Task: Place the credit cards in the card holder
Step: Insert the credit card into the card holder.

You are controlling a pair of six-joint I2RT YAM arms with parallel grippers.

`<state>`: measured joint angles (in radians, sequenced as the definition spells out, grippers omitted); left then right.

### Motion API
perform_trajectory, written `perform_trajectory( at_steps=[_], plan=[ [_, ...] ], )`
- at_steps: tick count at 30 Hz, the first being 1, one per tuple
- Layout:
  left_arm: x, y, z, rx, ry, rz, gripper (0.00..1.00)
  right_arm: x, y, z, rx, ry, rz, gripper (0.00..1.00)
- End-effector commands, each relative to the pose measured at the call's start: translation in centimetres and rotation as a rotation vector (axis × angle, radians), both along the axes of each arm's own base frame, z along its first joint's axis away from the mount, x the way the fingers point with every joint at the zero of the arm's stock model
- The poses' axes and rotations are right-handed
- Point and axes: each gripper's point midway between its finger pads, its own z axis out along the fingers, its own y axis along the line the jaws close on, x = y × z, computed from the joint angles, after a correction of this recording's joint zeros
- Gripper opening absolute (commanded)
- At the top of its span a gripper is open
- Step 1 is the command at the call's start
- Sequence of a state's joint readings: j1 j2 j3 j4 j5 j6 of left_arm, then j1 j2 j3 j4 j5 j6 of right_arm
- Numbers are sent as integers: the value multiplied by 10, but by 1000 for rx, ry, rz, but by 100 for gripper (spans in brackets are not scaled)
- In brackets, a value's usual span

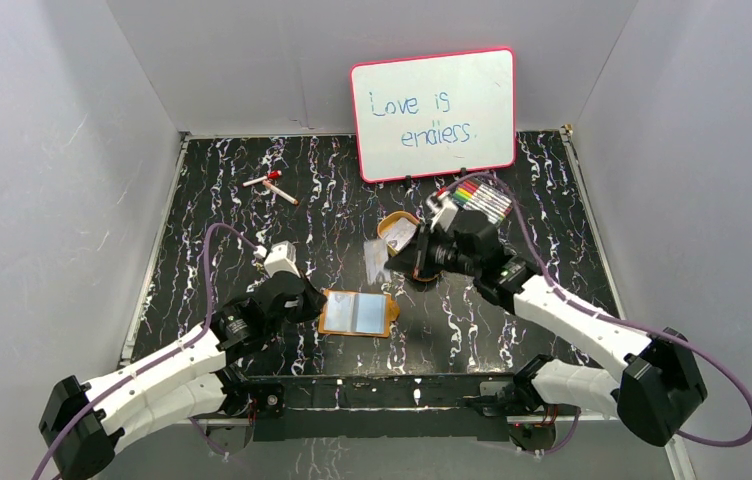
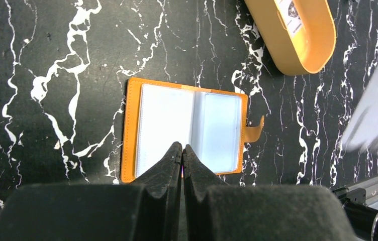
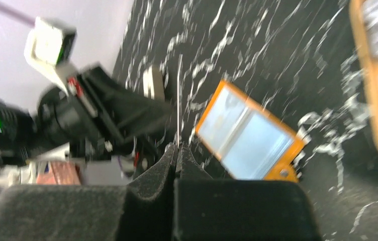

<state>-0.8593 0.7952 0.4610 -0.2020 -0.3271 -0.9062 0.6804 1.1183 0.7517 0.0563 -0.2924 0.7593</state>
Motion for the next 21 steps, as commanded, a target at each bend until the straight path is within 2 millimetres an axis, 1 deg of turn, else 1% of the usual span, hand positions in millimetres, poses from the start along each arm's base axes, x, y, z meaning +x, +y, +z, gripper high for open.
perform_trajectory(
  at_steps=[1,3,5,7,10,16,21],
  plan=[
    [-1,17,-12,47,27,73,2,-48,22,-22,23,85,161,0],
    [-4,22,-22,70,60,95,1,-56,25,-40,23,142,142,0],
    [-8,29,-30,95,92,124,0,-59,25,-53,35,189,98,0],
    [-12,35,-39,113,124,151,0,-61,26,-64,42,220,69,0],
    [-18,38,-49,112,158,165,0,-62,26,-79,32,263,31,0],
    [-25,32,-65,88,204,140,1,-59,29,-97,39,309,-8,0],
    [-34,24,-80,70,253,102,1,-56,34,-104,48,325,-18,0]
  ],
)
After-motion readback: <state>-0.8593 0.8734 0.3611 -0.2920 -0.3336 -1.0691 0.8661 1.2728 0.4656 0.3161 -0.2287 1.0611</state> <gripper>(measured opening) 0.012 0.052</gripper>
